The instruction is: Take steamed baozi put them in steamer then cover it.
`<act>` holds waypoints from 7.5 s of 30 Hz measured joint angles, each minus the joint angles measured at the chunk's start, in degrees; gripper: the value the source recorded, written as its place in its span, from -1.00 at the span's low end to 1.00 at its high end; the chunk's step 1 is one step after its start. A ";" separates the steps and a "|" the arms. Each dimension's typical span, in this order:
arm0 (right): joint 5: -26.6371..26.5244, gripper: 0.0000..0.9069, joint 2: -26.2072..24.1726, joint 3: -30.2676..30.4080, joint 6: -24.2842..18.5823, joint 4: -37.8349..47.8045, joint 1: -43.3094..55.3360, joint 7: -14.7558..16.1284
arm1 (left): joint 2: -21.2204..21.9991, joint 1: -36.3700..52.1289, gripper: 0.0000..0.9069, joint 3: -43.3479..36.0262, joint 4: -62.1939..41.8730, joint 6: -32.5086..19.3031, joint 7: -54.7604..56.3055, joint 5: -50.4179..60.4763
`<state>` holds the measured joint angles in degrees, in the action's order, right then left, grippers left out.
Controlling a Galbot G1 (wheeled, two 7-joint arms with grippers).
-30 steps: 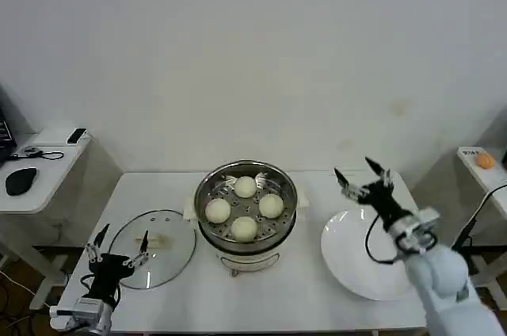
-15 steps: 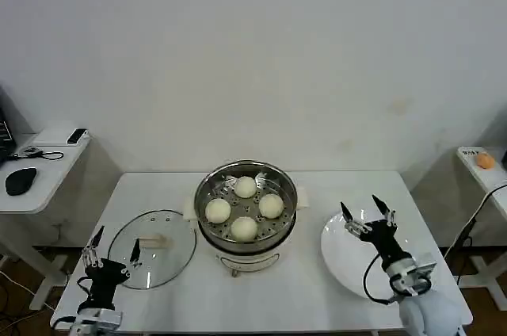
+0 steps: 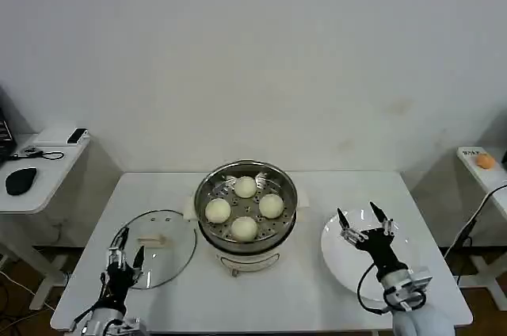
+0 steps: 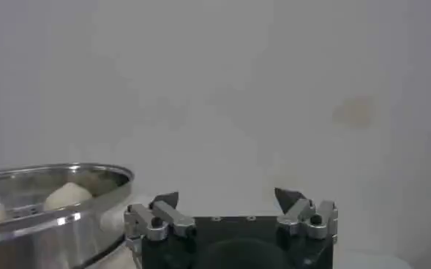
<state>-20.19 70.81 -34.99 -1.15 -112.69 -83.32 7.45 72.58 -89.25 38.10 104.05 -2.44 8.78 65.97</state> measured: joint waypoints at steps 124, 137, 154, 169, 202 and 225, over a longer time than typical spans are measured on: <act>1.57 1.00 2.77 1.24 -2.83 2.85 1.31 -0.81 | 2.82 8.22 -1.00 -3.11 0.23 24.69 0.65 19.91; 1.41 1.00 1.31 0.31 0.04 1.23 0.53 -2.01 | 0.78 9.61 -1.00 -5.46 11.56 33.01 -5.98 24.87; 1.37 1.00 -1.00 -6.08 9.85 -3.32 -1.91 -4.84 | 4.81 18.44 -1.00 -24.25 14.01 36.06 -16.84 27.34; 3.15 1.00 -0.14 -7.80 14.90 -1.71 -0.34 -6.17 | 11.43 28.04 -1.00 -35.02 5.20 37.17 -22.19 29.58; 5.50 1.00 -0.18 -6.01 17.42 4.09 4.14 -6.24 | 18.69 32.72 -1.00 -38.90 -3.92 37.58 -25.99 33.18; 6.82 1.00 -0.01 -5.38 16.96 5.56 4.62 -6.10 | 19.01 32.42 -1.00 -38.41 -4.58 37.64 -27.25 33.35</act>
<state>-13.36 70.80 -40.37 15.82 -107.14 -78.70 1.35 91.59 -56.82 -0.31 99.47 35.20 -18.47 99.33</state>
